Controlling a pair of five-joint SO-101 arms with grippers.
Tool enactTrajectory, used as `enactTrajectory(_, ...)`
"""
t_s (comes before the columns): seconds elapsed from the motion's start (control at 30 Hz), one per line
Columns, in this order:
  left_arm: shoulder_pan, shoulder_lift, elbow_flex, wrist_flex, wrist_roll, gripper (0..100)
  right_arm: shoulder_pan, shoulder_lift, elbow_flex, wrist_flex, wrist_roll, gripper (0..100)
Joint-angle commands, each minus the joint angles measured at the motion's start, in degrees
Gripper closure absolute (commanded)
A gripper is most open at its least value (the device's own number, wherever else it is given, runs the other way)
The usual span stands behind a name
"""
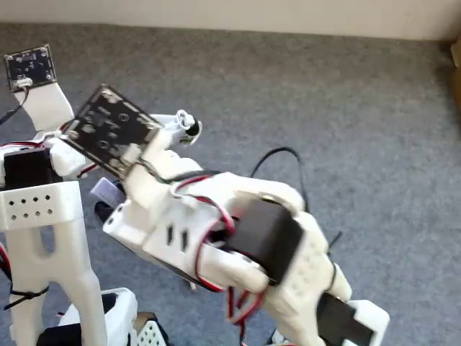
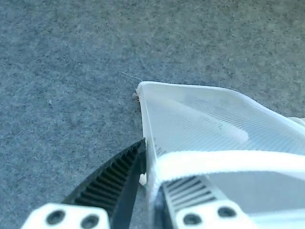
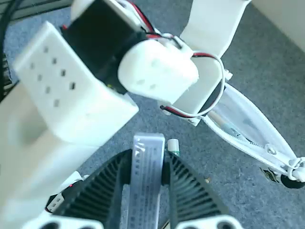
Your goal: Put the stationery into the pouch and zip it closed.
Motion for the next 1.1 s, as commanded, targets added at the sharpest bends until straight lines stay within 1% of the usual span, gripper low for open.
enactTrajectory(0.0, 1.54, -0.4, -0.48, 0.0, 0.79, 97, -0.75, -4.53, -3.56, 0.66, 0.35, 99.5)
enactTrajectory(0.13, 1.36, -0.4, -0.48, 0.09, 0.79, 97, -0.84, -6.73, 0.66, 4.0, 7.74, 99.5)
enactTrajectory(0.27, 1.27, -0.4, -0.48, 0.09, 0.79, 97, -0.84, -10.77, 9.63, 3.82, 12.04, 99.5)
enactTrajectory(0.4, 1.27, -0.4, -0.4, 0.09, 0.79, 97, -3.12, -13.05, 16.66, 3.82, 13.1, 99.5)
enactTrajectory(0.53, 1.27, -0.4, -0.4, 0.09, 0.79, 97, -4.0, -12.62, 19.82, 3.47, 12.92, 99.5)
enactTrajectory(0.63, 1.19, -0.4, 0.66, -0.18, 0.79, 97, -3.3, -11.12, 19.82, -1.63, 11.43, 99.5)
enactTrajectory(0.8, 1.1, -0.4, 2.95, -0.26, 0.7, 97, 1.54, -11.56, 20.09, -15.16, -0.09, 99.5)
enactTrajectory(0.9, 1.1, -0.4, 2.95, -0.26, 0.7, 97, 6.37, -13.49, 21.41, -23.6, -4.66, 99.5)
enactTrajectory(1.0, 1.1, -0.4, 2.95, -0.26, 0.7, 97, 9.1, -16.92, 29.23, -31.6, -4.84, 99.5)
enactTrajectory(1.07, 1.1, -0.4, 2.95, -0.26, 0.7, 97, 9.89, -20.35, 36.09, -39.08, -4.22, 99.5)
